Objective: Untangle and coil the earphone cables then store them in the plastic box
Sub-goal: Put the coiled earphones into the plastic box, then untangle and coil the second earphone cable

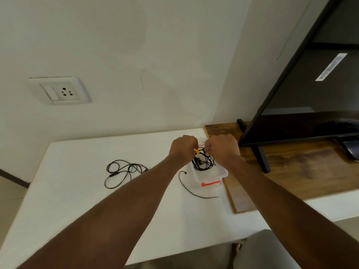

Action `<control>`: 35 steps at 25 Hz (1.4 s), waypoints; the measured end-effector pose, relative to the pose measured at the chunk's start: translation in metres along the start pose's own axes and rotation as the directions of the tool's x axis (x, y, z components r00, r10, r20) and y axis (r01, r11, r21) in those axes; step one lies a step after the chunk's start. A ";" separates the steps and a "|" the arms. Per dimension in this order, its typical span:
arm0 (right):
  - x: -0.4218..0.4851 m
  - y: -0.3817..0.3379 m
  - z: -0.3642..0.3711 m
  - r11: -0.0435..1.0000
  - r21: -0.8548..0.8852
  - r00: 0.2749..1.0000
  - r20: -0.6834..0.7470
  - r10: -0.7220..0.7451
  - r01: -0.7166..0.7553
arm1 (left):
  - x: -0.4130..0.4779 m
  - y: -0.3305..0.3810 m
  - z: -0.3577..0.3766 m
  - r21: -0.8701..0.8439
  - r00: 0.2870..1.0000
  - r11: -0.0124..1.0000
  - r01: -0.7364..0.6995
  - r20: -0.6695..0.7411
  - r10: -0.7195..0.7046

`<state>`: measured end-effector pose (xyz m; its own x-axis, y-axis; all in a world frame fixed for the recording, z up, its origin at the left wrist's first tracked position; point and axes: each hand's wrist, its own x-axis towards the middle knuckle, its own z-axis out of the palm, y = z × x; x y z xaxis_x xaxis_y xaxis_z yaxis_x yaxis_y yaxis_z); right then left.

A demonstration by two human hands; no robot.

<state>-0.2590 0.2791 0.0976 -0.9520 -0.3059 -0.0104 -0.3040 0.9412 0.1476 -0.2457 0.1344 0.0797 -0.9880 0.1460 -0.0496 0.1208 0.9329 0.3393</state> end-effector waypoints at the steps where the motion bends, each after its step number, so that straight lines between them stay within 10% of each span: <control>1: -0.003 -0.002 0.003 0.998 -0.058 1.000 0.009 -0.014 0.015 | -0.003 -0.001 0.002 -0.054 1.000 0.999 0.000 -0.006 0.000; 7: -0.020 -0.004 -0.004 0.988 -0.153 0.999 -0.038 -0.023 0.017 | -0.033 -0.011 0.002 -0.358 0.990 0.934 -0.014 -0.137 -0.037; 13: -0.058 -0.049 -0.028 0.935 0.350 0.974 -0.224 0.031 0.050 | -0.098 -0.030 0.005 -0.377 0.975 0.920 0.107 -0.140 -0.171; 21: -0.111 -0.178 0.021 0.826 0.518 0.933 0.133 -0.334 0.222 | -0.224 -0.103 0.031 -0.163 0.954 0.944 0.288 -0.035 -0.297; 31: -0.177 -0.188 0.037 0.893 0.297 0.935 0.003 -0.354 0.337 | -0.281 -0.115 0.032 0.043 0.984 0.989 0.141 -0.119 -0.135; 35: -0.184 -0.179 0.023 0.776 0.562 0.932 0.022 -0.361 0.287 | -0.286 -0.109 0.031 0.065 0.977 0.982 0.180 -0.131 -0.170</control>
<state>-0.0299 0.1706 0.0503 -0.7787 -0.6217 -0.0843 -0.5290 0.7229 -0.4445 0.0266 0.0015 0.0275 -0.9981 -0.0591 0.0165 -0.0527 0.9633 0.2632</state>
